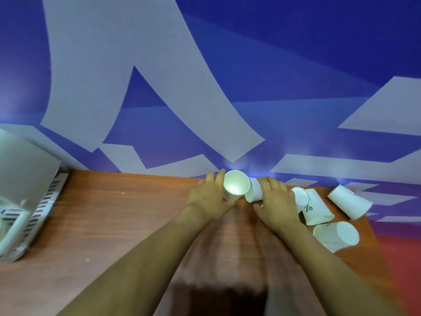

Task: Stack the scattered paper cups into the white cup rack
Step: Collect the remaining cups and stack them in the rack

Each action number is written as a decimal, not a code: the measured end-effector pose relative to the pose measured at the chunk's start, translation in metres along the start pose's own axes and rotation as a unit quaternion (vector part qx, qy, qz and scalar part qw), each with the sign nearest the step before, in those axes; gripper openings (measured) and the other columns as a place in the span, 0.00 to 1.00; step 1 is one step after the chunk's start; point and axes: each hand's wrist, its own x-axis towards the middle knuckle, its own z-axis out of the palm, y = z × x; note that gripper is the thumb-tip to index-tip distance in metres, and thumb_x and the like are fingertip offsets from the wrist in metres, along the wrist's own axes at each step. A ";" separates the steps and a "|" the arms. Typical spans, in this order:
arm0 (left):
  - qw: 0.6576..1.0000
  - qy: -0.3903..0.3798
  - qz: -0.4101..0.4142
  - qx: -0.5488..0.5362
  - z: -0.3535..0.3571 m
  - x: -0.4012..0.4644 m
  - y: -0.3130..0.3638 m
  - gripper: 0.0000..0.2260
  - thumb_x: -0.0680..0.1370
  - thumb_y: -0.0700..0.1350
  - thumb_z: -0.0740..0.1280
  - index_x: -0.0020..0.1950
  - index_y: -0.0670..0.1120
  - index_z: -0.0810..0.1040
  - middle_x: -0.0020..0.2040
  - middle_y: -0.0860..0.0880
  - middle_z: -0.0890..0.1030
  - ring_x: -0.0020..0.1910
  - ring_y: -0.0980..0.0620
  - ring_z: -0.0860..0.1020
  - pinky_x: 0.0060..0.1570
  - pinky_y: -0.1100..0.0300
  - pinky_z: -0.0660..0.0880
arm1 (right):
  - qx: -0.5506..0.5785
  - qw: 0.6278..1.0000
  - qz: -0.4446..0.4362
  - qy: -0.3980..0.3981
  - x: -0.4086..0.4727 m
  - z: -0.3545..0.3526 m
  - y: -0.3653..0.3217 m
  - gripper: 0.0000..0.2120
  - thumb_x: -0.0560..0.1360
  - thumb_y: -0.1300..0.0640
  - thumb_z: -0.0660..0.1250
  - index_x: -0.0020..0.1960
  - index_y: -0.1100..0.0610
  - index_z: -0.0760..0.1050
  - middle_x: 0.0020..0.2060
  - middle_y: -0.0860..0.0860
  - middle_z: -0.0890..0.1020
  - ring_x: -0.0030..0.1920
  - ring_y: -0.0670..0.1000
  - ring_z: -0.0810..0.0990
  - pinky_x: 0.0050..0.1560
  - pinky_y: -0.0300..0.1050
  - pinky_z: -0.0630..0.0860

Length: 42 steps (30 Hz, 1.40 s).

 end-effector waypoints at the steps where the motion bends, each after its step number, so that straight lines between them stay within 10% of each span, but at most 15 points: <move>1: 1.000 0.004 -0.010 -0.004 0.006 0.008 0.003 0.38 0.75 0.59 0.65 0.78 0.48 0.49 0.71 0.47 0.63 0.66 0.44 0.71 0.58 0.51 0.71 | -0.007 1.000 0.000 -0.007 0.006 0.005 0.002 0.33 0.72 0.51 0.65 0.74 0.51 0.57 0.74 0.50 0.62 0.70 0.55 0.63 0.67 0.50 0.62; 14: 0.998 0.045 -0.041 -0.020 0.034 0.040 0.023 0.27 0.72 0.57 0.67 0.65 0.47 0.63 0.60 0.49 0.71 0.57 0.45 0.75 0.49 0.53 0.72 | 0.021 0.995 -0.077 0.057 0.036 0.047 0.020 0.31 0.66 0.59 0.73 0.68 0.54 0.71 0.58 0.50 0.79 0.61 0.58 0.73 0.53 0.53 0.71; 20: 0.998 0.049 -0.028 -0.013 0.015 0.014 0.002 0.36 0.73 0.55 0.68 0.76 0.49 0.55 0.68 0.50 0.65 0.62 0.46 0.73 0.51 0.54 0.71 | 0.028 0.986 -0.127 0.100 0.023 0.031 0.007 0.31 0.61 0.55 0.77 0.62 0.53 0.75 0.52 0.52 0.78 0.51 0.58 0.76 0.47 0.51 0.73; 30: 0.992 0.111 -0.051 -0.003 -0.025 -0.106 -0.059 0.35 0.68 0.53 0.73 0.71 0.48 0.62 0.64 0.50 0.68 0.61 0.45 0.71 0.54 0.51 0.73 | 0.313 0.942 -0.099 0.065 -0.073 -0.008 -0.053 0.30 0.65 0.53 0.75 0.64 0.50 0.68 0.58 0.46 0.75 0.57 0.48 0.74 0.54 0.46 0.74; 42: 0.992 0.111 -0.057 -0.010 -0.040 -0.231 -0.120 0.35 0.68 0.54 0.72 0.71 0.52 0.62 0.63 0.50 0.67 0.59 0.45 0.73 0.52 0.52 0.74 | 0.285 0.948 -0.144 0.014 -0.168 -0.030 -0.131 0.38 0.67 0.50 0.74 0.72 0.40 0.59 0.65 0.38 0.66 0.63 0.42 0.71 0.56 0.40 0.72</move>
